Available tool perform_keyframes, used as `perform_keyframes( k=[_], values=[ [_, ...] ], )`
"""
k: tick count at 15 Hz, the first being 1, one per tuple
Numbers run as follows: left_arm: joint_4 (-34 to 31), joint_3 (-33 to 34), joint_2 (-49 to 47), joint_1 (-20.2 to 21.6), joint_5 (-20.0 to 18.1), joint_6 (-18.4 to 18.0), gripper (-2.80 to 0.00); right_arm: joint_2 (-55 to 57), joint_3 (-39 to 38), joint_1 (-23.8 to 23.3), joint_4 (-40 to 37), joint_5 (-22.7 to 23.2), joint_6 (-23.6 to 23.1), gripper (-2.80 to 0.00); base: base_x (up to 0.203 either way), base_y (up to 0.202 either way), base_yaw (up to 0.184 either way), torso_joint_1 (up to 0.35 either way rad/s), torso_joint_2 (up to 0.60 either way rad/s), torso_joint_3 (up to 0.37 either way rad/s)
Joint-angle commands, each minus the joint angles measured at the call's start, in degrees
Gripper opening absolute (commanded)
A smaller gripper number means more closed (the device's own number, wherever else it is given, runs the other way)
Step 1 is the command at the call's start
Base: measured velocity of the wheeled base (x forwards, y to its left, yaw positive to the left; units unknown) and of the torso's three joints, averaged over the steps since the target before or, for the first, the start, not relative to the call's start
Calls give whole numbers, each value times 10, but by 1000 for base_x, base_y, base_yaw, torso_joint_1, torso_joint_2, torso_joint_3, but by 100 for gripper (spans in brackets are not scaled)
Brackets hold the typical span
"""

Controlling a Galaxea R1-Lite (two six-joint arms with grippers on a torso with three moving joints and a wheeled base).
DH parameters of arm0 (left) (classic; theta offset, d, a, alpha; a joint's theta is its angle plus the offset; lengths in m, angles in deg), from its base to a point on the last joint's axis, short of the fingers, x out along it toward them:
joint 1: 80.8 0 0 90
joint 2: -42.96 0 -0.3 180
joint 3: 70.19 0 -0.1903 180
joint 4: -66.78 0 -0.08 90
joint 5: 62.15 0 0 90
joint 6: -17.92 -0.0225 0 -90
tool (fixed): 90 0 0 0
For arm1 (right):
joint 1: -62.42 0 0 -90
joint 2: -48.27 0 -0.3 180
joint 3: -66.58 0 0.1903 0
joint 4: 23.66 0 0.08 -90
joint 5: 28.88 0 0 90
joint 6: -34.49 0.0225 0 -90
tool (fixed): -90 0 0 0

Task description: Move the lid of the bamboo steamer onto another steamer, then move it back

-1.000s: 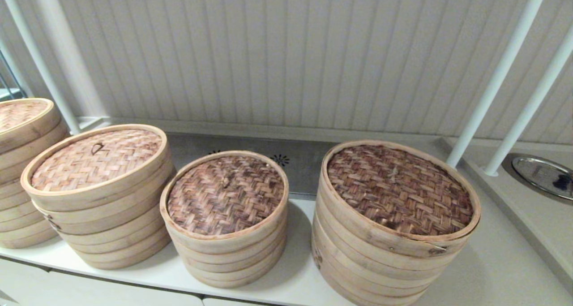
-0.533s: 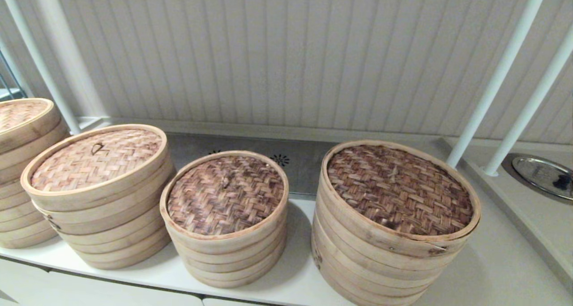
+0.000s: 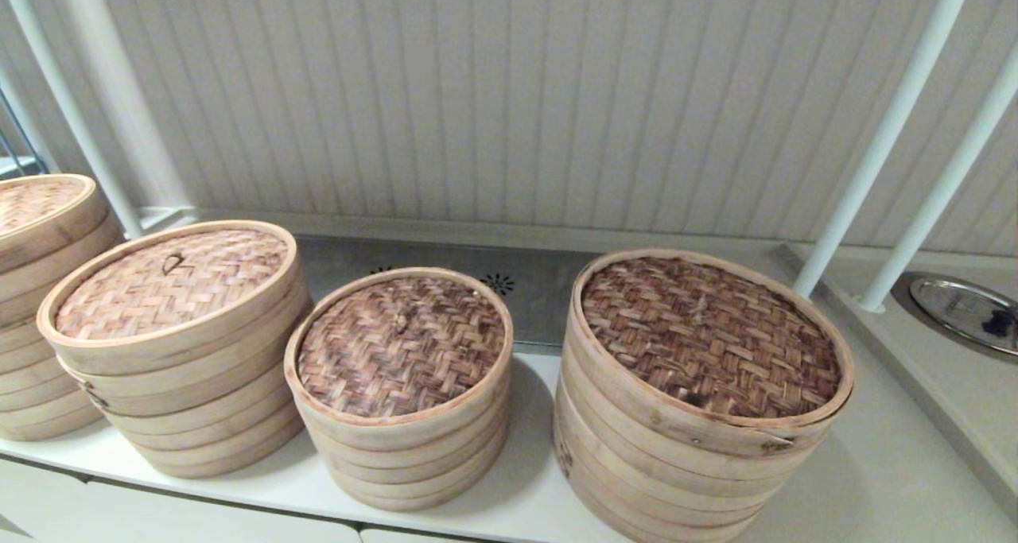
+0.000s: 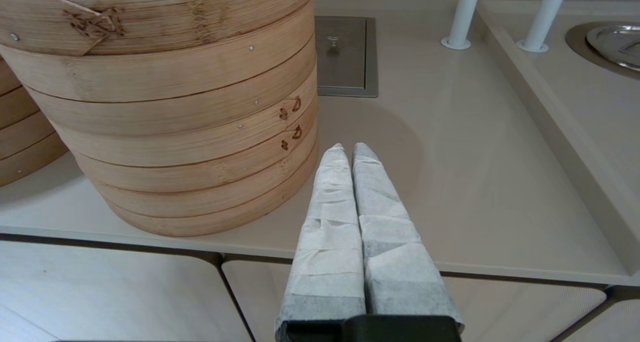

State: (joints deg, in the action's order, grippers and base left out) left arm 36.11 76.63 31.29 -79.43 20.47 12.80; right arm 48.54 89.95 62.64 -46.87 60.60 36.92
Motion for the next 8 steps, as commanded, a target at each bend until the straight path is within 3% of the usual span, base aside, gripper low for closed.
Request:
perform_keyframes(
  k=[1,5,8],
  values=[
    [-13,6,61,-11,3,-2,-280,1,-1,0,0,0,0,-280,0,0,0,0,0,0],
    [-20,45,121,-15,8,-4,-280,1,-1,0,0,0,0,-280,0,0,0,0,0,0],
    [71,83,120,-15,37,-10,-280,1,-1,0,0,0,0,-280,0,0,0,0,0,0]
  ],
)
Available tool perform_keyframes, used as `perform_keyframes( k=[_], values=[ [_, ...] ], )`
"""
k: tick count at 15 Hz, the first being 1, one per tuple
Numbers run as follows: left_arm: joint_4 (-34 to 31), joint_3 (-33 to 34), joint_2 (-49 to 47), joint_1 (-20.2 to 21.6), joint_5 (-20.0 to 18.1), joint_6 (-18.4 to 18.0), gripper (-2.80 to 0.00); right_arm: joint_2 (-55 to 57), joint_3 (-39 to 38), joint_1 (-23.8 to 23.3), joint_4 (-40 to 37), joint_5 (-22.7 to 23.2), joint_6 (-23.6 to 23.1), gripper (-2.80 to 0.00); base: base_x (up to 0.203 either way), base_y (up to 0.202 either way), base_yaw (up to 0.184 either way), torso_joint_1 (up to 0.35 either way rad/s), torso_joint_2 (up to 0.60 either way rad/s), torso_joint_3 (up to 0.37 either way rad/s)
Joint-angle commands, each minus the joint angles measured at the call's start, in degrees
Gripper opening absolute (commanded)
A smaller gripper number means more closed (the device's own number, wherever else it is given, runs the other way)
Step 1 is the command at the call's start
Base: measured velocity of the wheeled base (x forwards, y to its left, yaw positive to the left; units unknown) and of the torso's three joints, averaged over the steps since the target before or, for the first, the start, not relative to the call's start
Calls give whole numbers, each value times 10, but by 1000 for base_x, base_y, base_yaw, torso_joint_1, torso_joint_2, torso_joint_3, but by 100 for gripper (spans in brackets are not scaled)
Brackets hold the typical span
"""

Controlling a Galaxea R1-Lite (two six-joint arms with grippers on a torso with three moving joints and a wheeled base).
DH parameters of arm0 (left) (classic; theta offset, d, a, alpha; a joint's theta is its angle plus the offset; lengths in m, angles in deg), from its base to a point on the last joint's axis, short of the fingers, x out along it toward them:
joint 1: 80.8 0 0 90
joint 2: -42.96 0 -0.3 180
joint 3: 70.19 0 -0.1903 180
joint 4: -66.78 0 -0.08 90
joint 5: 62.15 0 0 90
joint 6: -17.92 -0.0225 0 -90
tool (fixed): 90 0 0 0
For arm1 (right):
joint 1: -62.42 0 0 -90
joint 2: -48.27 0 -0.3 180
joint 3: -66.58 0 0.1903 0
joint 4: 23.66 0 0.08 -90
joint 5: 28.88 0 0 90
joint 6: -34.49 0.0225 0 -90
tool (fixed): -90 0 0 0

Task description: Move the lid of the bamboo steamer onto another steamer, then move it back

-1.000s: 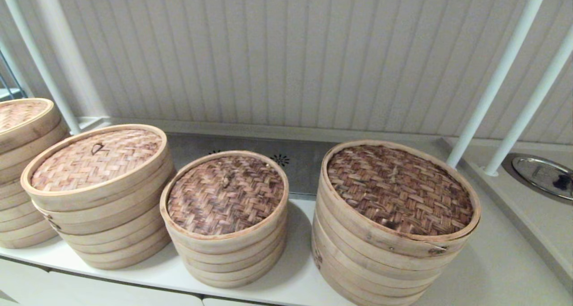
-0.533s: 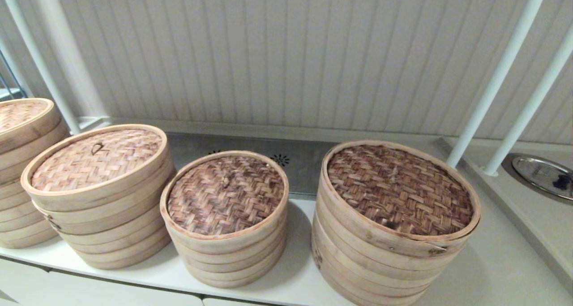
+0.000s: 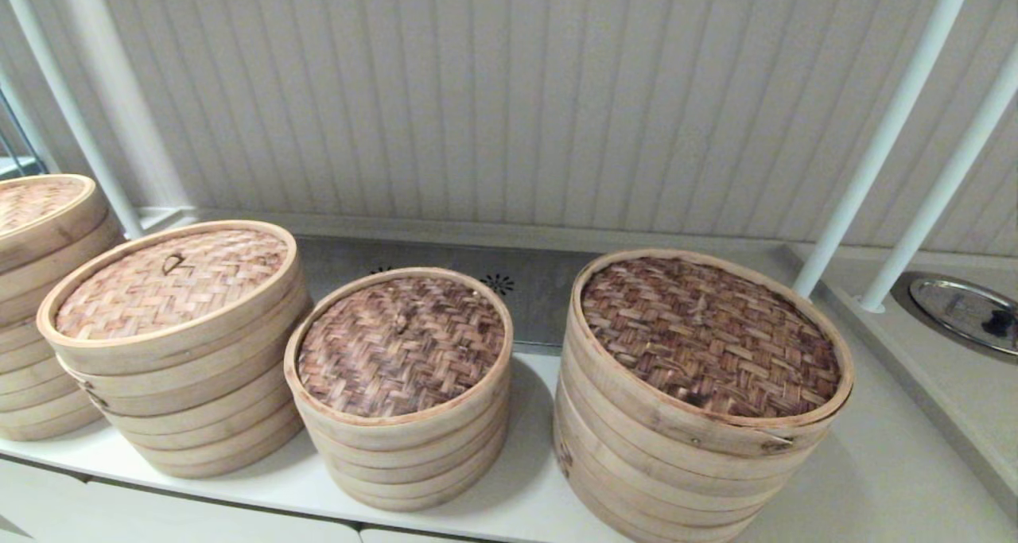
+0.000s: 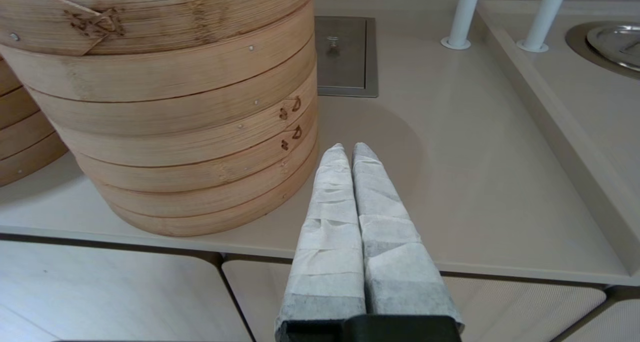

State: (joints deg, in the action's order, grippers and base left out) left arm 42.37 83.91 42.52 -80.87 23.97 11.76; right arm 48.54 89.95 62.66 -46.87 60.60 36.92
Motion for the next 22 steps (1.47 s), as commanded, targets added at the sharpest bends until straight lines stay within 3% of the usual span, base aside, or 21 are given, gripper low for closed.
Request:
perform_keyframes(
  k=[1,8,14,22],
  values=[
    [13,12,9,0,4,-2,-280,1,-1,0,0,0,0,-280,0,0,0,0,0,0],
    [1,26,9,0,19,7,-280,1,-1,0,0,0,0,-280,0,0,0,0,0,0],
    [4,25,9,-1,36,47,-280,1,-1,0,0,0,0,-280,0,0,0,0,0,0],
    [5,26,9,-1,36,52,-280,1,-1,0,0,0,0,-280,0,0,0,0,0,0]
  ],
)
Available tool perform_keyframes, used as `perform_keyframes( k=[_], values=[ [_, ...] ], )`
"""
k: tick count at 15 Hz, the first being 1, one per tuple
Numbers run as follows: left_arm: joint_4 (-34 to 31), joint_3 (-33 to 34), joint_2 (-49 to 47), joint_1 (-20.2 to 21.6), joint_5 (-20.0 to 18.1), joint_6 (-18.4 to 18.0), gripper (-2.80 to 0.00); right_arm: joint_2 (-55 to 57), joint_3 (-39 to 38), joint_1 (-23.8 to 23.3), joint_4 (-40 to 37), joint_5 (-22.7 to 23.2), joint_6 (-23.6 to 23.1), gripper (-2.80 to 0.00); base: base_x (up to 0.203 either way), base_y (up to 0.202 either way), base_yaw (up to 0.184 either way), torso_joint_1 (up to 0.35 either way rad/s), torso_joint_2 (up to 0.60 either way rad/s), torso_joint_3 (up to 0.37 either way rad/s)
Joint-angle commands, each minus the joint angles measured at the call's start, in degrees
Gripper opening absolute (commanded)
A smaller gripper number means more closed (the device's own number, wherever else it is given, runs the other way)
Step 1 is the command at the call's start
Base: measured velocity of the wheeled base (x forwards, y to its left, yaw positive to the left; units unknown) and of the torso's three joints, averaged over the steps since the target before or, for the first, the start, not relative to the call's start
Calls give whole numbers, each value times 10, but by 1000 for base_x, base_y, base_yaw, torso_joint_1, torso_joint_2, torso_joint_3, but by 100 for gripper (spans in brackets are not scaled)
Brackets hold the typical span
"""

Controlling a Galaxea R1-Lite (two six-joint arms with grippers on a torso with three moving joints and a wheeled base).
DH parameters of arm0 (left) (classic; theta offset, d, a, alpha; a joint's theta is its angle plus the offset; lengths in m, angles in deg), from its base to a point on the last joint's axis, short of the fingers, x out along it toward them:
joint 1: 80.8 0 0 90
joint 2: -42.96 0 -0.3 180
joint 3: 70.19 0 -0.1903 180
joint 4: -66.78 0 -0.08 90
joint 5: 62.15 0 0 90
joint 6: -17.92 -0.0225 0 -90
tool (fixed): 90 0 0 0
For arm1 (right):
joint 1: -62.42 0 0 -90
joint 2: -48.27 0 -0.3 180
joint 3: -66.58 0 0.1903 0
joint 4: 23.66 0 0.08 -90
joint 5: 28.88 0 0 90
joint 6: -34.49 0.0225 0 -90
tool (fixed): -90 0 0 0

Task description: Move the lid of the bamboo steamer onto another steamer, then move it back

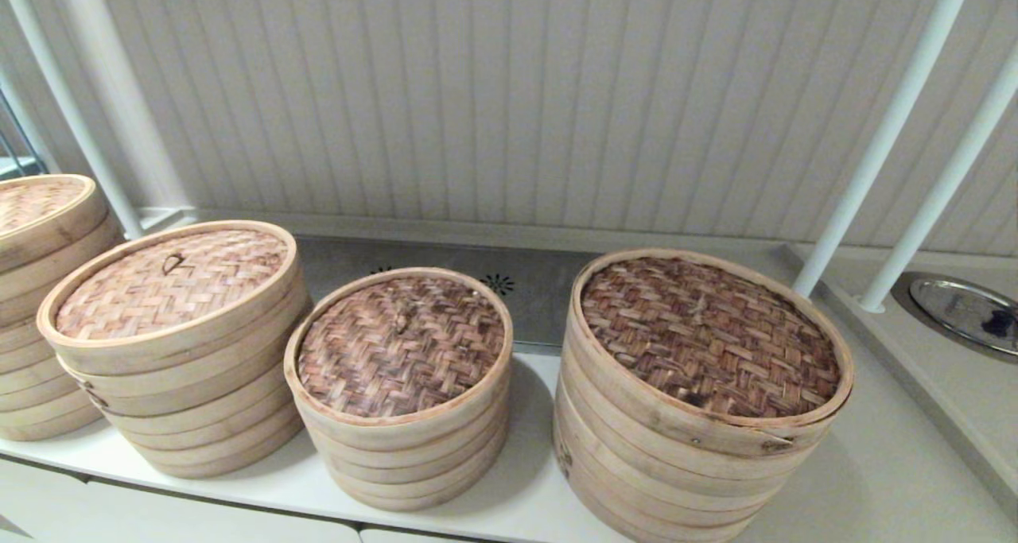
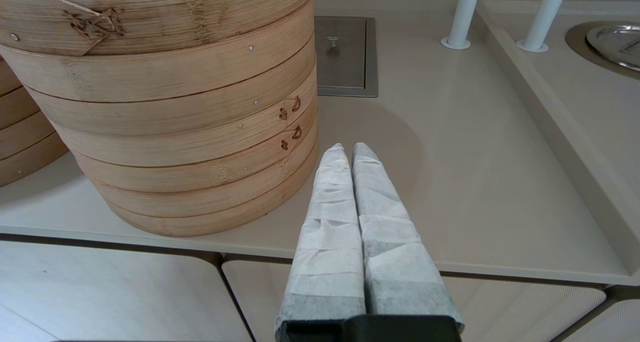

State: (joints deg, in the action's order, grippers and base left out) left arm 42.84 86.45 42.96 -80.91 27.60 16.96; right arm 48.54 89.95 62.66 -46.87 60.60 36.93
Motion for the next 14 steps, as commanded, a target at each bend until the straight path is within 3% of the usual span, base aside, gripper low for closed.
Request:
perform_keyframes(
  k=[1,14],
  values=[
    [0,1,4,0,0,0,-280,1,-1,0,0,0,0,-280,0,0,0,0,0,0],
    [2,-1,0,-1,2,-4,-280,1,-2,0,0,0,0,-280,0,0,0,0,0,0]
  ],
)
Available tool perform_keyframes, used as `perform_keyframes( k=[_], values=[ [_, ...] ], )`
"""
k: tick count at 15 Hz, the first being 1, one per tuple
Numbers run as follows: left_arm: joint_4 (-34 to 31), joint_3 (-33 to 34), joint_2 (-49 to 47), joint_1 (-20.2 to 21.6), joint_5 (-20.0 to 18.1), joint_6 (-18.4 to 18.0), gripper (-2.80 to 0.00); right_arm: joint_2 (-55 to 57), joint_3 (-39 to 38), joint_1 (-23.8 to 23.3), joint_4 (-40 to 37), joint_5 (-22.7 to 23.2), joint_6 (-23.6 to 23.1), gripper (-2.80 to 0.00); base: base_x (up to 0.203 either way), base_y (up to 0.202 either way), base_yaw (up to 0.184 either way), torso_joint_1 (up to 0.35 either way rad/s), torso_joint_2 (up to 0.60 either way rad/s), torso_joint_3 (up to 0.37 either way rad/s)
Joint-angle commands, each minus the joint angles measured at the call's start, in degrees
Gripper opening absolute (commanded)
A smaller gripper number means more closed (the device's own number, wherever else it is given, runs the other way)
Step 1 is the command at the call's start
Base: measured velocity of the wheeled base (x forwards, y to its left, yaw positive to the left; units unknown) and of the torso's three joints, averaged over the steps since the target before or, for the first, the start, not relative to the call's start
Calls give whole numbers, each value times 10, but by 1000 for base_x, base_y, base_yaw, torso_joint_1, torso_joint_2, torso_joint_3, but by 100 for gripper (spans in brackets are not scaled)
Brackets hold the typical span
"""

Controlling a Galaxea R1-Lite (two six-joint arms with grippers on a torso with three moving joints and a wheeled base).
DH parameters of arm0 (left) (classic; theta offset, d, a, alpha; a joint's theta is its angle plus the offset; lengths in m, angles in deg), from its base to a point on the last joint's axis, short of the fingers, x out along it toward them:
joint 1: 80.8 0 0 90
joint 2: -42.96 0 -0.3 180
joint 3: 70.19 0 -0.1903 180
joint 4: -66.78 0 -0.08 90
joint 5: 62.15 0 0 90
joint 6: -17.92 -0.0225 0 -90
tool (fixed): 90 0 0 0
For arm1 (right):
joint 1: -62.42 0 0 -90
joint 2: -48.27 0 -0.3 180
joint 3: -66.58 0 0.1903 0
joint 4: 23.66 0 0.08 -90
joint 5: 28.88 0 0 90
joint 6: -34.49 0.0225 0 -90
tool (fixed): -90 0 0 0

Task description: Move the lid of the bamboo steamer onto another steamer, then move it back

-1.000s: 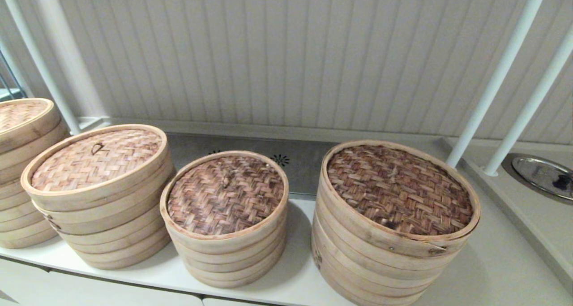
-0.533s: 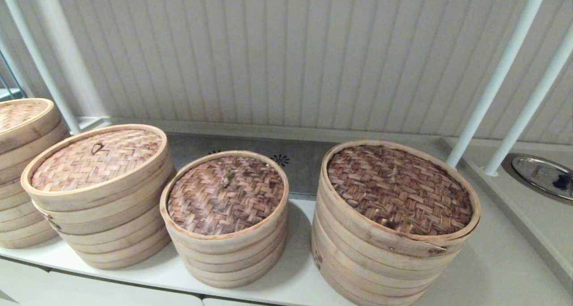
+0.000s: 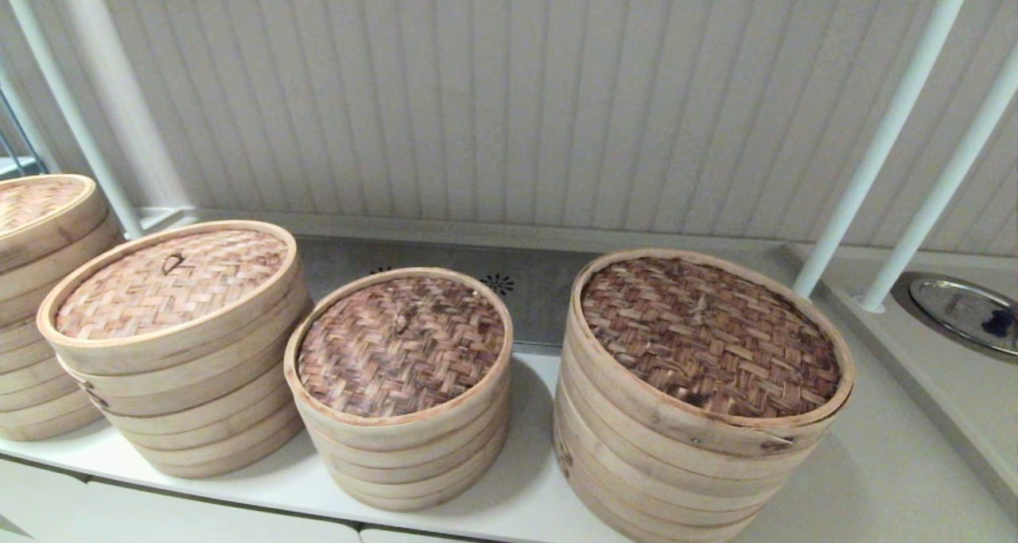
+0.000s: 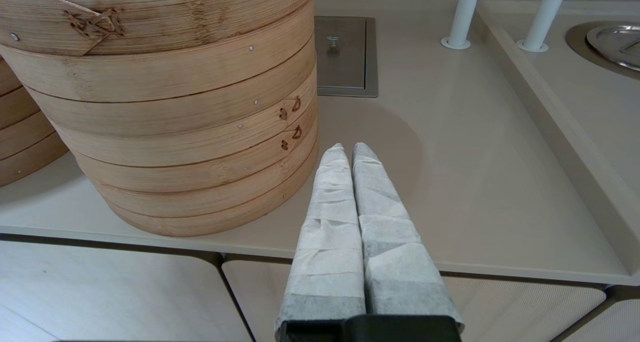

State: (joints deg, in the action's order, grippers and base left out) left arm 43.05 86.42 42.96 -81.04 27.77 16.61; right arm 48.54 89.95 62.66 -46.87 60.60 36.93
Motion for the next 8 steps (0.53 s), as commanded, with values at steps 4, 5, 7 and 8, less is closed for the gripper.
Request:
perform_keyframes(
  k=[4,5,7,8],
  values=[
    [0,0,0,0,0,1,-280,1,-1,0,0,0,0,-280,0,0,0,0,0,0],
    [0,0,0,0,0,1,-280,1,-1,0,0,0,1,-280,0,0,0,0,0,0],
    [0,0,0,0,0,1,-280,1,-2,1,0,0,1,-280,0,0,0,0,0,0],
    [0,0,0,0,0,1,-280,0,-2,1,0,0,2,-280,0,0,0,0,0,0]
  ],
)
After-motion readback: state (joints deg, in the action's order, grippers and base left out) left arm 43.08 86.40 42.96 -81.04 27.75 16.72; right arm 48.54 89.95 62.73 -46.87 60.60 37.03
